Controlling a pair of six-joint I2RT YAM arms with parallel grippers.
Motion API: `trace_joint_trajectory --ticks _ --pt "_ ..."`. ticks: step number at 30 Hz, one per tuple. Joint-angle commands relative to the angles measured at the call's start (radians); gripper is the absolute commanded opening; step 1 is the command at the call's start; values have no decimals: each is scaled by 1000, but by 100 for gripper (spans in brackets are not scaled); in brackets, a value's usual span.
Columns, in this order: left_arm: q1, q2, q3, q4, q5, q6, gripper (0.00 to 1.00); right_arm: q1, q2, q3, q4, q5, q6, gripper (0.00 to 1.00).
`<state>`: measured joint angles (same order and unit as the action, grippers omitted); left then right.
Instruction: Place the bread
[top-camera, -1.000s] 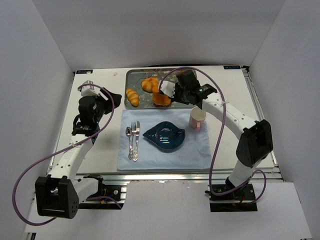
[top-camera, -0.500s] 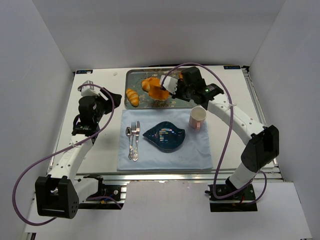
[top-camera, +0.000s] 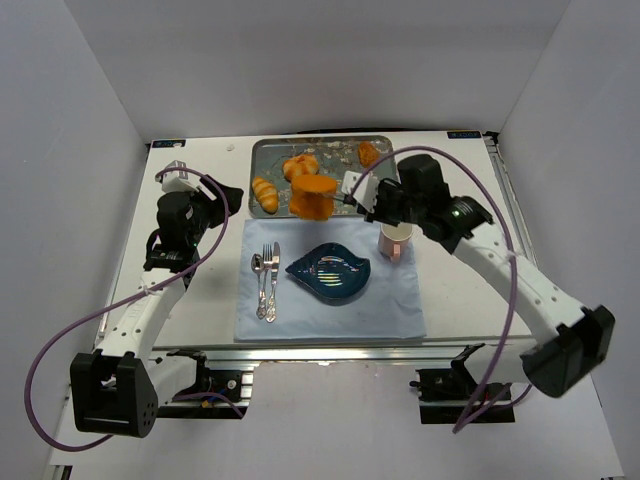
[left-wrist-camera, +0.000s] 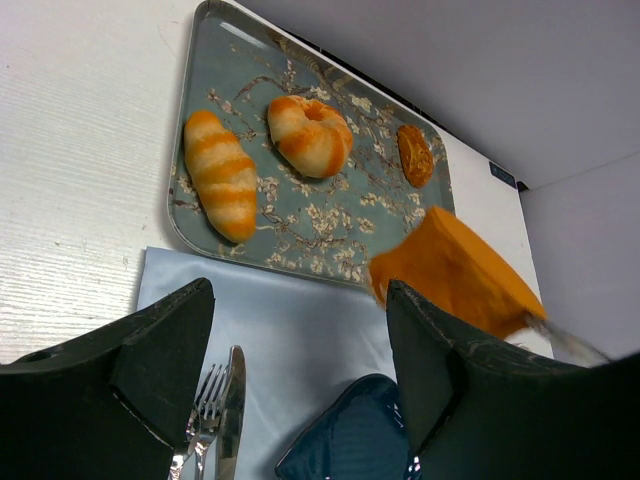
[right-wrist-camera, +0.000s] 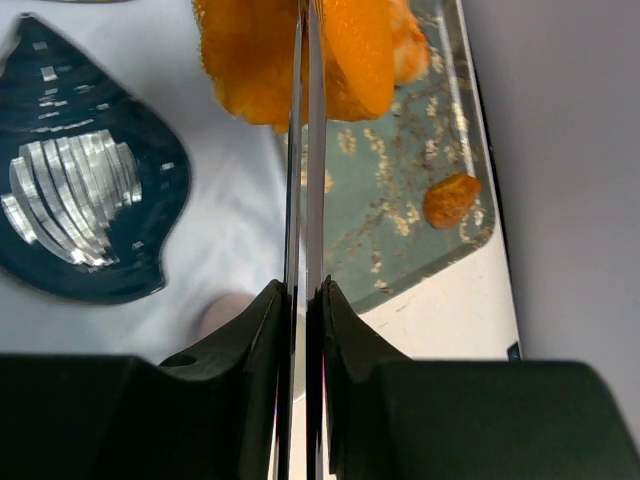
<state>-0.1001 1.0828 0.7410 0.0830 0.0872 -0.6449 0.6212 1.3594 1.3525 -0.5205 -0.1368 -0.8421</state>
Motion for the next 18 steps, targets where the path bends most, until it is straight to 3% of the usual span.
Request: trace_joint_trajectory --ticks 1,4,18 --pt "-3 -20 -5 14 -1 1 79 -5 -120 -76 28 -109 -26 0" --pt "-3 -15 -3 15 2 2 79 -5 -222 -141 10 -139 -52 0" --pt "-3 -17 -11 18 11 -4 79 -3 -365 -349 -13 -103 -97 0"
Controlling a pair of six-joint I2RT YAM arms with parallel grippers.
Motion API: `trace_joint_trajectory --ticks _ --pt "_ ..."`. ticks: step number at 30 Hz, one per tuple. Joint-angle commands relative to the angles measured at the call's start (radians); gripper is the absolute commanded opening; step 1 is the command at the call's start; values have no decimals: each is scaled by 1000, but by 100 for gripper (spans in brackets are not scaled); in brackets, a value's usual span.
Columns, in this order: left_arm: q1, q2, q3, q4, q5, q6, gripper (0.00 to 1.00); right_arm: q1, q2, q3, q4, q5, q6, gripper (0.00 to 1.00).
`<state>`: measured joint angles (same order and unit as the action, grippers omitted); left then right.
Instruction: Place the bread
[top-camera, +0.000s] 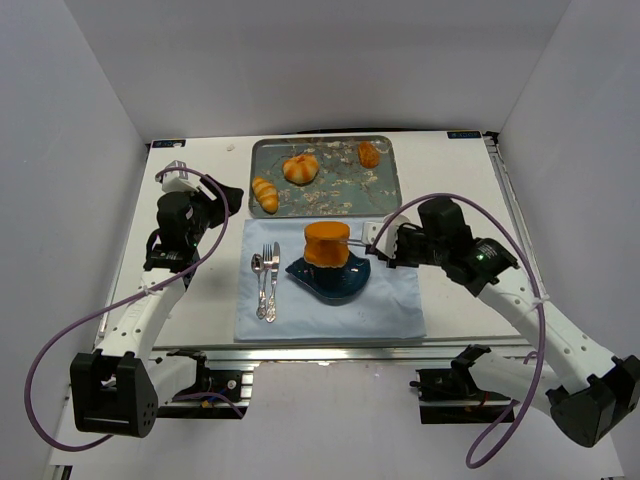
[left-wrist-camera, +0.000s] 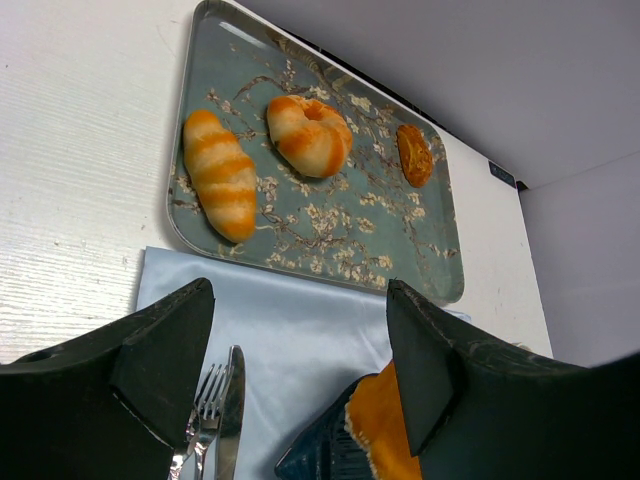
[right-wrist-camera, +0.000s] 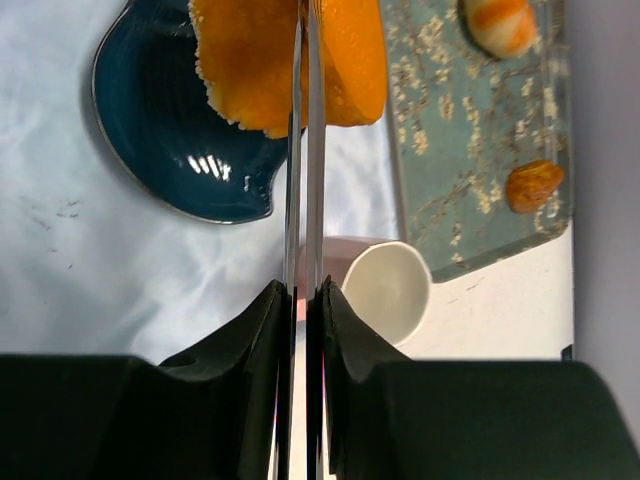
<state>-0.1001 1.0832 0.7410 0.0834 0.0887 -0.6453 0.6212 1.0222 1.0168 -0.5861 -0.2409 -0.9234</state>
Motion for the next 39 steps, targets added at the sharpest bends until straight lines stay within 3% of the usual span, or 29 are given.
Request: trace_joint_trajectory --ticks 1,7,14,26,39 --pt "-3 -20 -12 18 9 -4 79 -5 -34 -21 54 0 -17 0" --pt "-3 -31 -18 9 5 -2 79 -3 -65 -84 36 -15 -67 0" --pt "-3 -43 -25 3 -1 -5 79 -3 -73 -72 -112 -100 -121 0" --pt "-3 -34 -20 12 2 -4 79 -5 -68 -61 -192 -121 -146 23" --pt "-3 -29 -26 16 3 -5 79 -3 -73 -32 -213 -138 -146 32"
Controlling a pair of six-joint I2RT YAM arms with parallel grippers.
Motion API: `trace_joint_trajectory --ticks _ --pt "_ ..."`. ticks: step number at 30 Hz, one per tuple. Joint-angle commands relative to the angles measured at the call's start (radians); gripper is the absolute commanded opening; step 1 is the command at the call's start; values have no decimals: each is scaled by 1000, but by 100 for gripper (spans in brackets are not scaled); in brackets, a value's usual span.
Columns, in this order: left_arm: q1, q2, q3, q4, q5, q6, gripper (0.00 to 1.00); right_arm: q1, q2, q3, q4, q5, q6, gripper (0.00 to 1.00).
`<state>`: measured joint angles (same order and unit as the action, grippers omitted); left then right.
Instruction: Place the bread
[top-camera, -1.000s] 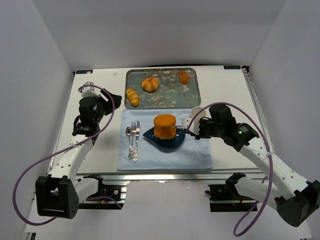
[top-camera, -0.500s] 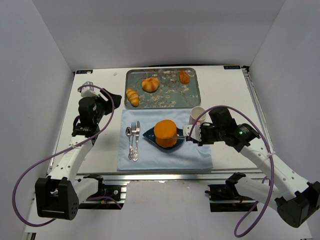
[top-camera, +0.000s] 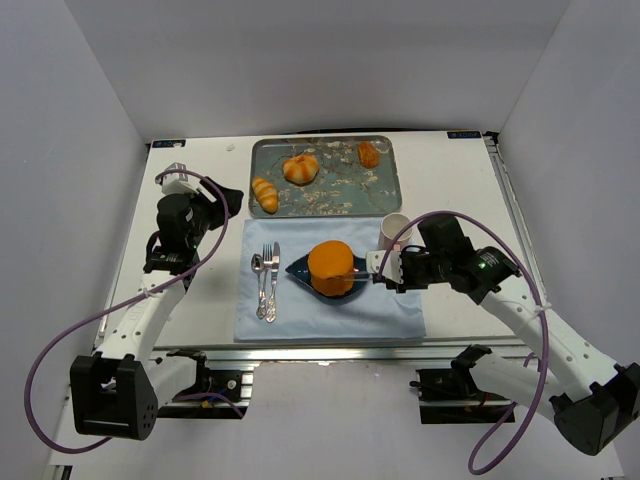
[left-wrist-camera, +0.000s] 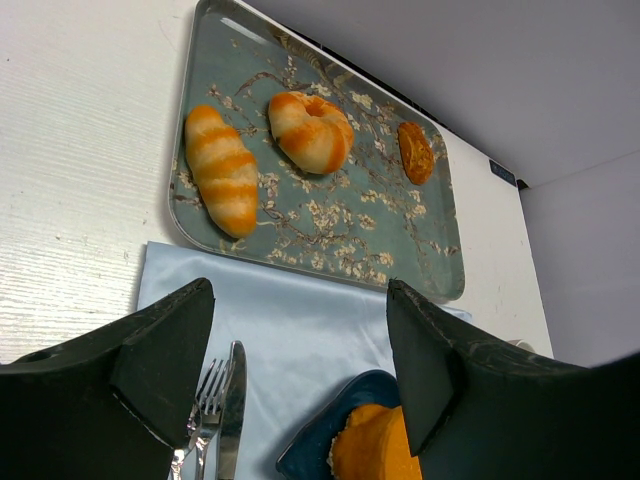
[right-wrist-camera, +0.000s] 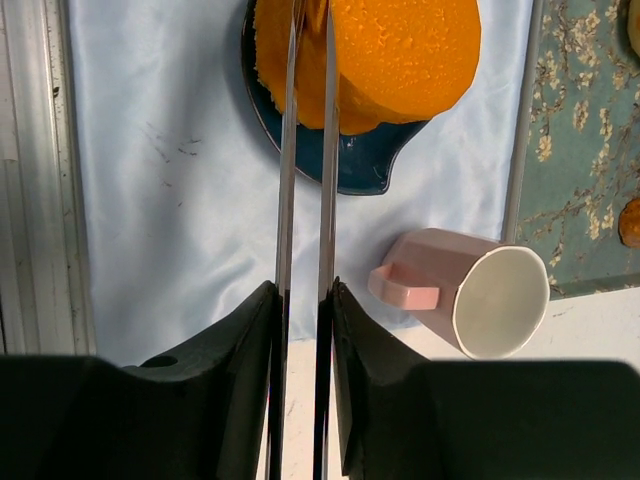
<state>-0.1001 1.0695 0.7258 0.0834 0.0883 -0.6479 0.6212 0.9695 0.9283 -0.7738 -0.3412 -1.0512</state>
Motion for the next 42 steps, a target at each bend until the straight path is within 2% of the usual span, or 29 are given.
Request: trace_joint_trajectory --ticks 1,12,23,27,30,31,33,35,37,38,39,41,42 --pt "-3 -14 -11 16 4 -2 79 -5 -20 58 -24 -39 -20 32" --pt "-3 -16 -12 18 5 -2 79 -5 -23 72 -33 -51 -23 38" --pt "-3 -16 -6 15 5 -2 79 -5 -11 141 -27 -99 -17 37" --pt "-3 -19 -3 12 5 -4 79 -5 12 182 62 -76 69 35" --pt "-3 -20 -2 9 7 -4 79 -14 78 263 180 -7 256 30" --pt "-3 -22 0 10 8 -4 78 -44 124 289 200 -2 355 24" --pt "-3 -17 3 7 14 -6 76 -121 176 366 237 -2 448 15" --pt "-1 -11 9 6 25 -4 69 -199 262 415 245 -37 583 11" --pt "-3 -6 14 3 36 -2 60 -329 337 467 271 -51 670 6" --pt "-3 -3 15 6 42 -2 47 -375 363 480 283 -61 748 5" --pt "-3 0 17 7 56 -2 41 -452 408 489 306 -50 787 0" --pt "-3 6 12 18 73 -9 26 -510 444 486 333 3 886 0" --pt "-3 12 11 21 88 -12 23 -558 471 472 378 25 910 0"
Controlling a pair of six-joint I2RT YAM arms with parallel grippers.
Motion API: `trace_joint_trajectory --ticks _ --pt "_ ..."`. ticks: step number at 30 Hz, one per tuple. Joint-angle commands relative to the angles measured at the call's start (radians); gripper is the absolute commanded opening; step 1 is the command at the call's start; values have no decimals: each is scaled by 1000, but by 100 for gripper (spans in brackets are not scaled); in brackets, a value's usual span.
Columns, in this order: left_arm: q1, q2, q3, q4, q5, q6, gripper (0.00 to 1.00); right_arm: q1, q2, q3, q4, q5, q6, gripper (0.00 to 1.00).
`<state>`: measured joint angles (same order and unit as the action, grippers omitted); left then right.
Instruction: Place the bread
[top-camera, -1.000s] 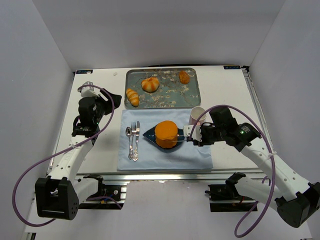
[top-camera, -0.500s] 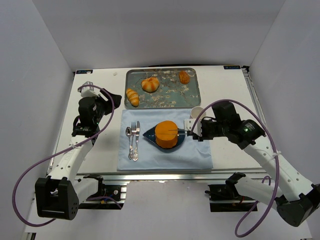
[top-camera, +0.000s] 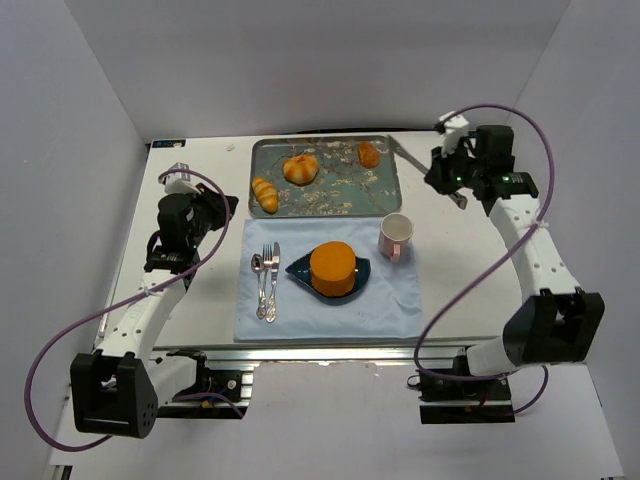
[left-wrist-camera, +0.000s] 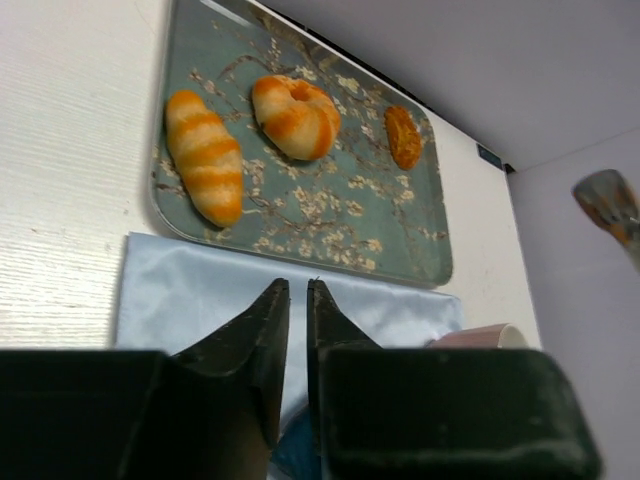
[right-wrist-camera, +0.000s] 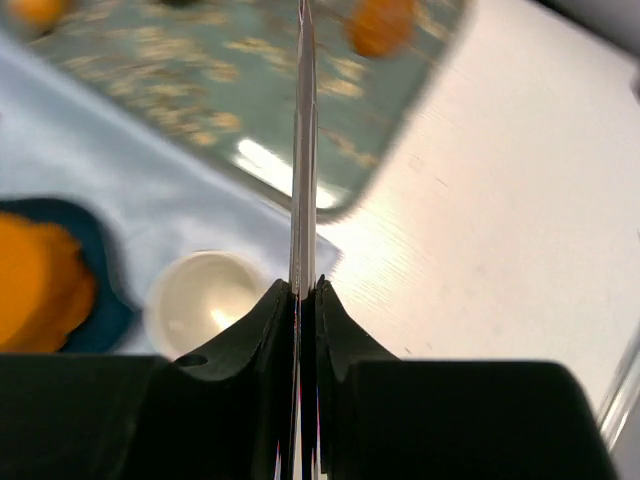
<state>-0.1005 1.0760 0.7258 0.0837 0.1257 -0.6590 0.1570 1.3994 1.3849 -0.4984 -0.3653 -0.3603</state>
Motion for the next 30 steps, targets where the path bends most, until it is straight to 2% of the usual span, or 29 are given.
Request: trace_joint_trajectory --ticks 1,2,5,9,10,11,13,18,20,23,24,30 --pt "-1 9 9 25 55 -7 22 -112 50 -31 124 74 233 0" --pt "-2 10 6 33 61 -11 22 -128 59 -67 158 138 245 0" --pt "-2 12 1 33 66 -16 24 -175 81 -220 302 205 235 0" --pt "-2 18 20 4 54 -2 43 -223 159 -322 386 250 238 0" --pt "-2 19 29 -4 54 4 51 -232 173 -333 392 255 247 0" --pt "-2 19 32 -15 46 9 54 -241 188 -349 405 264 251 0" --pt "-2 22 37 -18 42 10 58 -272 223 -366 414 267 261 7" --pt "-2 30 37 -10 37 4 61 -293 291 -406 391 252 179 30" --pt "-2 36 40 -6 37 1 62 -297 305 -415 382 238 149 35" --pt "-2 47 49 -10 38 4 63 -306 319 -432 368 226 126 49" --pt "-2 53 52 -12 38 6 64 -306 320 -437 366 224 120 56" --pt "-2 67 67 -21 42 19 66 -324 302 -428 337 210 86 62"
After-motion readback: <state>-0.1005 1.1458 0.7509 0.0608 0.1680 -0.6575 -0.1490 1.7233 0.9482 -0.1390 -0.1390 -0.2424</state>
